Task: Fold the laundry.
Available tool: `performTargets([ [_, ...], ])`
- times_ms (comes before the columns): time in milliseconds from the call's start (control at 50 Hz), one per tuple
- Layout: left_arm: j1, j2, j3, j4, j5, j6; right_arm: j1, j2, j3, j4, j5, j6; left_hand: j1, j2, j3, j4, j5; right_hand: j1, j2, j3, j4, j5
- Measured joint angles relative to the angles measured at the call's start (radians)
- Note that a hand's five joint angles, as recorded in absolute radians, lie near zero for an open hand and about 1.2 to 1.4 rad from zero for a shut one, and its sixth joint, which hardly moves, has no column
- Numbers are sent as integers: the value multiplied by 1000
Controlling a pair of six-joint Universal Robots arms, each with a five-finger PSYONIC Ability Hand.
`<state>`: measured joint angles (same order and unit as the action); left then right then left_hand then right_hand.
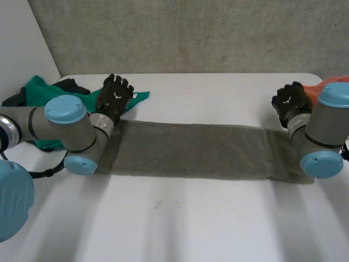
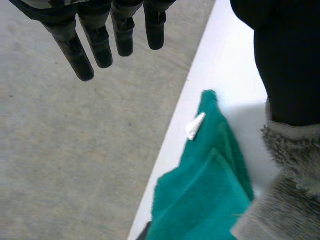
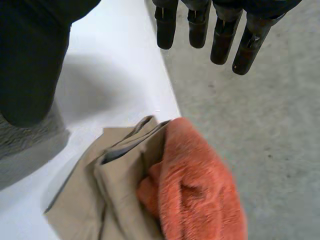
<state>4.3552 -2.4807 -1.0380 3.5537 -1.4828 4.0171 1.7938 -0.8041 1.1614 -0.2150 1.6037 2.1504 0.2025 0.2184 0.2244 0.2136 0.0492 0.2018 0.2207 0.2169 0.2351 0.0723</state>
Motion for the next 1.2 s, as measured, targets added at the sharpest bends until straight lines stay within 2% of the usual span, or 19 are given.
performTargets([
  [60, -2, 21, -21, 10, -5, -2, 9, -28, 23, -18, 8, 13, 0, -2, 0, -1, 0, 0, -2, -3, 0, -4],
  [120, -13, 112, -117, 25, -16, -8, 15, -134, 109, -21, 10, 80, 0, -3, 0, -1, 0, 0, -2, -3, 0, -4],
  [240, -38, 278, -302, 26, -18, -29, 6, -291, 229, 63, -40, 205, 0, -3, 0, -1, 0, 0, -2, -3, 0, -4],
  [320, -51, 380, -429, 25, -14, -70, -54, -410, 341, 228, -157, 330, 0, -3, 0, -1, 0, 0, -1, -3, 0, -4],
  [360, -53, 406, -465, 24, -13, -90, -72, -422, 359, 256, -181, 349, 0, -3, 0, -1, 0, 2, 1, 1, 2, -4],
  [380, -55, 438, -510, 24, -10, -120, -113, -439, 400, 307, -236, 388, 0, -3, 0, -1, 0, 3, 1, 14, 3, 0],
  [420, -57, 465, -550, 24, -8, -155, -120, -441, 406, 313, -243, 392, 0, -3, 0, -1, 0, 4, 2, 19, 3, 0],
  [480, -58, 498, -607, 24, -5, -219, -208, -447, 497, 336, -348, 442, 0, -3, 0, -1, 0, 57, 86, 92, 67, 62],
  [540, -57, 506, -626, 24, -4, -250, -237, -433, 531, 300, -374, 448, 0, -3, 0, -1, 0, 78, 104, 113, 93, 78],
  [720, -51, 500, -636, 24, -3, -278, -267, -328, 553, 174, -380, 437, 0, -3, 0, -1, 0, 195, 234, 244, 225, 197],
  [740, -50, 499, -636, 24, -3, -277, -268, -294, 541, 150, -373, 429, 0, -3, 0, -1, 0, 621, 699, 674, 655, 600],
  [800, -49, 498, -638, 24, -4, -276, -277, -269, 527, 130, -358, 417, 0, -3, 0, -1, 0, 779, 946, 941, 920, 874],
  [880, -48, 500, -642, 24, -4, -275, -287, -264, 522, 123, -350, 410, 0, -3, 0, -1, 0, 779, 960, 968, 952, 897],
  [1080, -43, 538, -661, 22, -4, -274, -444, -361, 543, 98, -321, 253, 0, -3, 0, -1, 0, 779, 960, 968, 953, 898],
  [1100, -41, 550, -666, 21, -5, -274, -483, -382, 546, 97, -320, 194, 0, -3, 0, -1, 0, 779, 960, 968, 953, 898],
  [1140, -41, 550, -666, 21, -5, -274, -483, -382, 546, 97, -320, 194, 0, -3, 0, -1, 0, 779, 960, 968, 953, 898],
  [1180, -31, 586, -686, 17, -4, -275, -550, -416, 543, 91, -319, 51, 0, -3, 0, -1, 0, 779, 960, 968, 953, 905],
  [1200, -28, 596, -691, 16, -4, -276, -550, -420, 541, 90, -320, 37, 0, -3, 0, -1, 0, 779, 960, 968, 953, 908],
])
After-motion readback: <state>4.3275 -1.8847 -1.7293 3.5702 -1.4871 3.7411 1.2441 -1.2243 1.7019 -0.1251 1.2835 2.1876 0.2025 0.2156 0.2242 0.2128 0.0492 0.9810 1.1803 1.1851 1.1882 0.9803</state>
